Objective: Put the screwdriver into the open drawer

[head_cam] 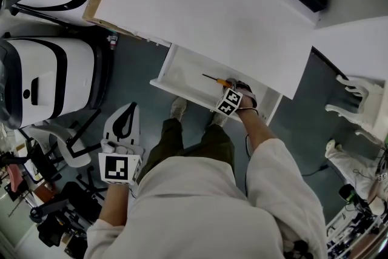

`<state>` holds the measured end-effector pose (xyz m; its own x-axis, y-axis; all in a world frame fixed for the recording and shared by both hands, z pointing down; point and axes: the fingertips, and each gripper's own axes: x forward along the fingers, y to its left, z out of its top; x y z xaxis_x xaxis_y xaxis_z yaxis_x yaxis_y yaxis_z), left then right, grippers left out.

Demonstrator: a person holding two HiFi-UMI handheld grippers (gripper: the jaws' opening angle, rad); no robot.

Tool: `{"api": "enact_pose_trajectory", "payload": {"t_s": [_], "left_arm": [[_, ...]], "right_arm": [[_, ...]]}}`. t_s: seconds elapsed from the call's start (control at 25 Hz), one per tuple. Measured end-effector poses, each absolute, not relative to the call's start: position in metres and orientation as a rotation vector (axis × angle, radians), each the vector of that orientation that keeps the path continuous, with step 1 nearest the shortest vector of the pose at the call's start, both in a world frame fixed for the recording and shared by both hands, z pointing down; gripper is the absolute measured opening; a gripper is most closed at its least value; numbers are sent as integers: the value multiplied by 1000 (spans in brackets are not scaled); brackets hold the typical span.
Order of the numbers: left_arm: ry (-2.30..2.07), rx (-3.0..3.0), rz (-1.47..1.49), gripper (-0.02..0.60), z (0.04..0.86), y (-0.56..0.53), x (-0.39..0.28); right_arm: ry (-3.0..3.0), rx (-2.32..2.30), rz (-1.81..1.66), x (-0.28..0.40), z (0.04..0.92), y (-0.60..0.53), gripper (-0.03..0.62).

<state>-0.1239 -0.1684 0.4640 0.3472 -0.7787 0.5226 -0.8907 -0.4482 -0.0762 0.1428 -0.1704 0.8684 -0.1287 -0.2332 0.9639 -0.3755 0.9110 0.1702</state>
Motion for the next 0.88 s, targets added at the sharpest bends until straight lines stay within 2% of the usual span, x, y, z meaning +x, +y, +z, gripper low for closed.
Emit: {"api": "enact_pose_trajectory", "payload": {"t_s": [0.4, 0.88], "left_arm": [[-1501, 2392, 735, 5, 464, -168, -123], [-1469, 2427, 714, 5, 462, -171, -118]], "right_arm": [[-1740, 474, 121, 140, 863, -173, 158], [-1787, 515, 122, 137, 843, -174, 140]]}}
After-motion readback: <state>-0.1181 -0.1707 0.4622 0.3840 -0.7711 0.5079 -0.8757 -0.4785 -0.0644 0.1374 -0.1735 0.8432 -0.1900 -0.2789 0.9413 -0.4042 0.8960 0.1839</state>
